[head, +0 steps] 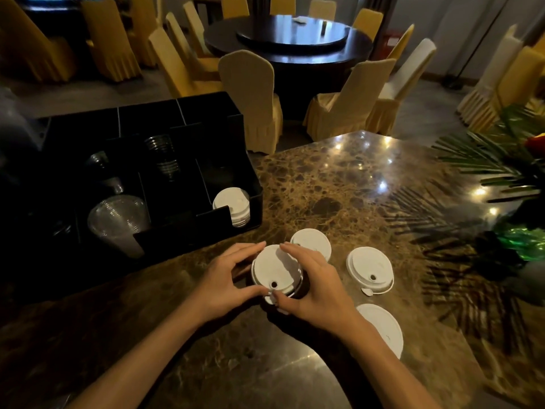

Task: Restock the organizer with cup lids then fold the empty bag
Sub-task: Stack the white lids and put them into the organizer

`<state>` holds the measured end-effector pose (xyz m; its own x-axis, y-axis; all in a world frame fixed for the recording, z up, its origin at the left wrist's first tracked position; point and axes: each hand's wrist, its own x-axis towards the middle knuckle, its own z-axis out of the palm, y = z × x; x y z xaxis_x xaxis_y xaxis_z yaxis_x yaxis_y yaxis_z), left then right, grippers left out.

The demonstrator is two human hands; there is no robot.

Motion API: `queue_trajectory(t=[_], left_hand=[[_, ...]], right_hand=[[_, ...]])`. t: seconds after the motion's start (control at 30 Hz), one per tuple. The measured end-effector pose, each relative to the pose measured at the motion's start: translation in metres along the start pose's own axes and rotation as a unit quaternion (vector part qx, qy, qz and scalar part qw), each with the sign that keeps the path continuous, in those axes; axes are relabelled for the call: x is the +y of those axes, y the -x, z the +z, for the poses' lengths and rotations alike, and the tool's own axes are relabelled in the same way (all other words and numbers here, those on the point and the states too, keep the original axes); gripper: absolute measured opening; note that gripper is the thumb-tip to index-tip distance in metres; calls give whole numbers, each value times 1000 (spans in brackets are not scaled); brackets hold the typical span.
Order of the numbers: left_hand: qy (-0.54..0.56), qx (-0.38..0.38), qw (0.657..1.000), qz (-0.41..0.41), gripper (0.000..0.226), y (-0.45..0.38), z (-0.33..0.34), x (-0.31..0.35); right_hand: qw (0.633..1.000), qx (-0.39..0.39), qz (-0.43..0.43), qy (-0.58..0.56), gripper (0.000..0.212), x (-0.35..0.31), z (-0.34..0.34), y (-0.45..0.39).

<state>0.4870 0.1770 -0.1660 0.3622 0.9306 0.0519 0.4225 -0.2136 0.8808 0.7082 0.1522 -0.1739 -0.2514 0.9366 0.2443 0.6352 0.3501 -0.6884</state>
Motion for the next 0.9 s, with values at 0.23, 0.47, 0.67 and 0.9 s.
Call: queue_trajectory(t=[0.23, 0.47, 0.67, 0.9], left_hand=[[-14, -90, 994, 54, 74, -61, 6, 26], [8, -178, 984, 24, 67, -107, 16, 24], [-1, -208, 978, 2, 74, -124, 26, 12], [-18, -210, 978, -11, 74, -134, 31, 3]], right_hand=[[986, 141, 82, 35, 75, 6, -13, -4], [958, 207, 184, 73, 67, 9, 5, -9], [937, 237, 247, 76, 68, 14, 18, -15], [926, 249, 275, 70, 67, 19, 27, -19]])
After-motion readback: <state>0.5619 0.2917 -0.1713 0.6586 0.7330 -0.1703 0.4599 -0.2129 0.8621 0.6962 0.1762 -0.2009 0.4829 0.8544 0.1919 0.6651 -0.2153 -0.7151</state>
